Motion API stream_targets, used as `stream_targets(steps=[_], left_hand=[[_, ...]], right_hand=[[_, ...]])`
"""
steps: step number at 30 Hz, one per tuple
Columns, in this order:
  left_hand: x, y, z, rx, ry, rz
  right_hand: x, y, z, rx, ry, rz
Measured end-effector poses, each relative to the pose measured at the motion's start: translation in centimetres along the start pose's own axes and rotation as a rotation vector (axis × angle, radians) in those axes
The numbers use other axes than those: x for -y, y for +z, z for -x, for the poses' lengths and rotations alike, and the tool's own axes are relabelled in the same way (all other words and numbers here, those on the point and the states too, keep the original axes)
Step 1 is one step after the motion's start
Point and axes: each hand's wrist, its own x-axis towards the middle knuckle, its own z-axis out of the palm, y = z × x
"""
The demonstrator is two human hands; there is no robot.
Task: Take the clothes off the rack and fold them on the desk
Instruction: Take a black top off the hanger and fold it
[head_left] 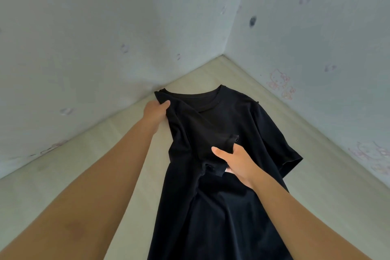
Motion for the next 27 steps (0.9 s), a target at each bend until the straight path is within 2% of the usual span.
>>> stream_targets(steps=[4,7,10,13,16,19,21,23,27], left_hand=[[-2.0,0.5,-1.5,0.083,0.034,0.184],[-2.9,0.3,-2.2,0.216,0.047,0.149],[-2.8,0.1,-3.0,0.322,0.009,0.11],[-2.3,0.0,-3.8,0.246,0.042,0.023],[-1.9,0.1,-5.1,0.031,0.1,-0.031],[-1.4,-0.3,-7.0,-0.185,0.239,-0.182],[-0.7,-0.6,-7.6,-0.202,0.292,-0.398],[-0.1,-0.6,-6.8,-0.139,0.37,-0.584],[1.4,-0.5,-1.2,-0.092,0.466,-0.559]], right_hand=[[-0.1,-0.6,0.2,-0.002,-0.062,0.097],[-0.2,-1.0,0.2,0.05,-0.047,0.096],[-0.6,-1.2,0.1,0.094,0.008,-0.021],[-0.9,-1.1,-0.1,0.104,0.037,-0.097],[-0.9,-1.3,-0.3,0.17,0.05,-0.027],[-0.9,-1.6,-0.5,0.176,0.056,-0.169],[-0.9,-1.4,-0.6,0.025,0.024,-0.081],[-1.0,-1.3,-0.6,-0.058,0.004,0.026],[-1.0,-1.4,-0.2,-0.027,0.017,0.033]])
